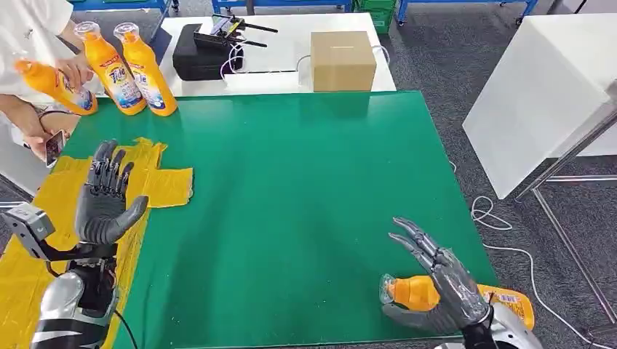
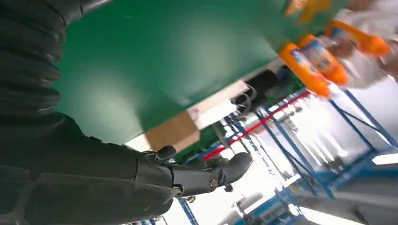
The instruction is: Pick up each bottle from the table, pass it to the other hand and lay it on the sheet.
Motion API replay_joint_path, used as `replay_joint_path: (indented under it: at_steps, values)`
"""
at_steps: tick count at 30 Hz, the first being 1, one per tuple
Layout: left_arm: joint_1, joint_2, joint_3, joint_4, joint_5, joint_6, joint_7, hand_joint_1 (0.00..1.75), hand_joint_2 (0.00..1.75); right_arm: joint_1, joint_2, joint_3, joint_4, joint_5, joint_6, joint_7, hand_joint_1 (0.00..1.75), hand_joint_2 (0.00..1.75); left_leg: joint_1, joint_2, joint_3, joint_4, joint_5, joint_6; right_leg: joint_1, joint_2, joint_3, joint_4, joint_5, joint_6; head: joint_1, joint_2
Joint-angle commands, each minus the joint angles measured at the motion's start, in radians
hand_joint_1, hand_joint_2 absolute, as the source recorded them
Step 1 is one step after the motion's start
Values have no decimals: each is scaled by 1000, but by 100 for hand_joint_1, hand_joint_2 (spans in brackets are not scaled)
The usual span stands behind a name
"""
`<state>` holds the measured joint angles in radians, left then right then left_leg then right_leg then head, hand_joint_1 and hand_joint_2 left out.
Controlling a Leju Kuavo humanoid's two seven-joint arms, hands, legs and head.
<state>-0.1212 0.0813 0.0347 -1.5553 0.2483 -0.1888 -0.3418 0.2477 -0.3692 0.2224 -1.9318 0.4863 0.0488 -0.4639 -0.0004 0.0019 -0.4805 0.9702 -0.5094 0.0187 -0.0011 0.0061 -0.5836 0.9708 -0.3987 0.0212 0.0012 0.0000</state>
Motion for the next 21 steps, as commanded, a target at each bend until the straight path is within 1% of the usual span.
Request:
replay_joint_path:
  at_steps: [1,4,6,7,8,10,13,17,18,19,20,21]
  values:
    - [-100,4,-22,104,4,-3,8,0,175,132,-165,-72,-10,108,-16,40,0,175,0,-3,0,0,0,0,0,-4,2,0,-1,1,0,0]
    - [-100,4,-22,104,4,-3,8,0,175,132,-165,-72,-10,108,-16,40,0,175,1,-4,2,-1,-1,-1,1,-4,5,-1,-2,1,0,0]
    - [-98,5,-22,105,4,-3,7,0,175,132,-165,-72,-11,108,-16,40,0,175,0,-2,1,-1,-1,-1,0,-3,3,-1,-1,0,0,0]
    - [-89,4,-18,95,1,-1,9,0,175,132,-167,-82,-6,162,-61,118,0,175,0,-1,0,-1,0,0,0,-2,2,-1,-1,0,0,0]
    - [-75,3,-12,81,-1,0,10,0,175,134,-158,-91,1,185,-88,149,0,175,0,-1,0,0,0,0,0,-1,1,-1,0,0,0,0]
    - [-60,5,-7,64,-1,-2,10,0,175,132,-160,-106,21,157,-84,159,0,175,0,-2,2,-1,-1,-1,1,-2,3,-2,-1,0,0,0]
    - [-73,7,-19,58,-11,-4,16,0,175,141,-175,-134,50,155,-75,179,0,175,0,-1,2,-1,-1,-1,1,-1,3,-2,0,0,0,0]
    - [-80,5,-28,59,-17,-1,25,0,175,151,-192,-135,76,199,-72,221,0,175,0,-2,1,-1,0,0,1,-2,2,-2,0,1,0,0]
    - [-78,5,-28,60,-17,-1,26,0,175,151,-192,-135,79,208,-74,231,0,175,1,-3,2,-1,-1,-1,1,-3,4,-2,-1,1,0,0]
    - [-73,3,-26,57,-18,0,29,0,175,148,-192,-138,90,238,-82,267,0,175,1,-3,3,-1,-1,-1,2,-3,5,-3,-1,1,0,0]
    - [-59,0,-19,44,-20,2,33,0,175,142,-190,-135,104,297,-98,320,0,175,0,-1,2,-1,-1,0,1,-1,3,-2,0,0,0,0]
    - [-45,-3,-14,30,-21,1,35,0,175,140,-198,-129,116,330,-96,360,0,175,1,-1,3,-2,-1,-1,1,-1,4,-3,-1,1,0,0]
